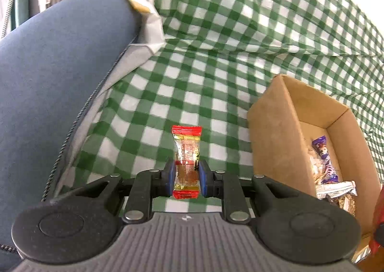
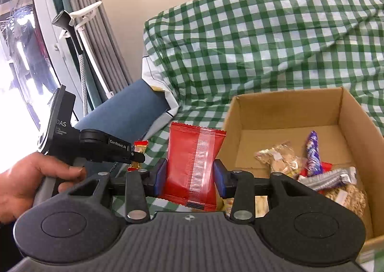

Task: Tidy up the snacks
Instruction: 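Carry the red candy and red pack with both tools over the box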

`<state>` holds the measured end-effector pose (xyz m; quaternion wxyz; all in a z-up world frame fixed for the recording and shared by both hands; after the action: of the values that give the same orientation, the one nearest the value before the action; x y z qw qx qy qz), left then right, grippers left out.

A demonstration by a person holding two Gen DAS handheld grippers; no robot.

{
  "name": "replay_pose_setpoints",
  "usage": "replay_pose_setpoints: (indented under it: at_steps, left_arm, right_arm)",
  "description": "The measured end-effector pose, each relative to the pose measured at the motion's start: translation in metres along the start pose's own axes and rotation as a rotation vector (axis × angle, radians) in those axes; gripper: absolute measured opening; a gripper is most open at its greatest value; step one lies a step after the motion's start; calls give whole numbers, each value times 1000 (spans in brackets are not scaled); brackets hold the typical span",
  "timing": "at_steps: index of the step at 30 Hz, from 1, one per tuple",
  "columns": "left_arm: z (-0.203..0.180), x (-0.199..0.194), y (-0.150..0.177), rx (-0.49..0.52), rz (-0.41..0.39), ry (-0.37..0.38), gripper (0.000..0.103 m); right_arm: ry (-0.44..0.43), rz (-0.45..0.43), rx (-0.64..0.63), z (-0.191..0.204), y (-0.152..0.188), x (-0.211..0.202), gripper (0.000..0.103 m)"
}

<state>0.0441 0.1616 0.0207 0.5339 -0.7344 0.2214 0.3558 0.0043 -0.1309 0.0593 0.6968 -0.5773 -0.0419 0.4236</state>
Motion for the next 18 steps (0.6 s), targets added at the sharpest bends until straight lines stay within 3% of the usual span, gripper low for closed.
replay_pose_setpoints:
  at_steps: [5, 10, 18]
  left_arm:
    - [-25, -7, 1, 69, -101, 39, 22]
    - [-43, -15, 3, 80, -173, 118, 22]
    - [-59, -24, 4, 86, -254, 176, 22]
  right_arm:
    - [15, -37, 64, -19, 0, -13, 43]
    - [112, -76, 107, -40, 1, -19, 43]
    - [251, -123, 158, -67, 3, -29, 44]
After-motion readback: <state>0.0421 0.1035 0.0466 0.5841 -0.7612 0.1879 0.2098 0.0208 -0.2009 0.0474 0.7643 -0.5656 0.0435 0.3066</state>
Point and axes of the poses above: each gripper's, at about its wrist camera, not at the fingertips, and x roughly the way its jaws point, z to its left, y to its underside, the point moved 1 cm from there along x, roughly the way its jaws point, and after that the axes turned 1 degree about -z, right-handed, at the moved point
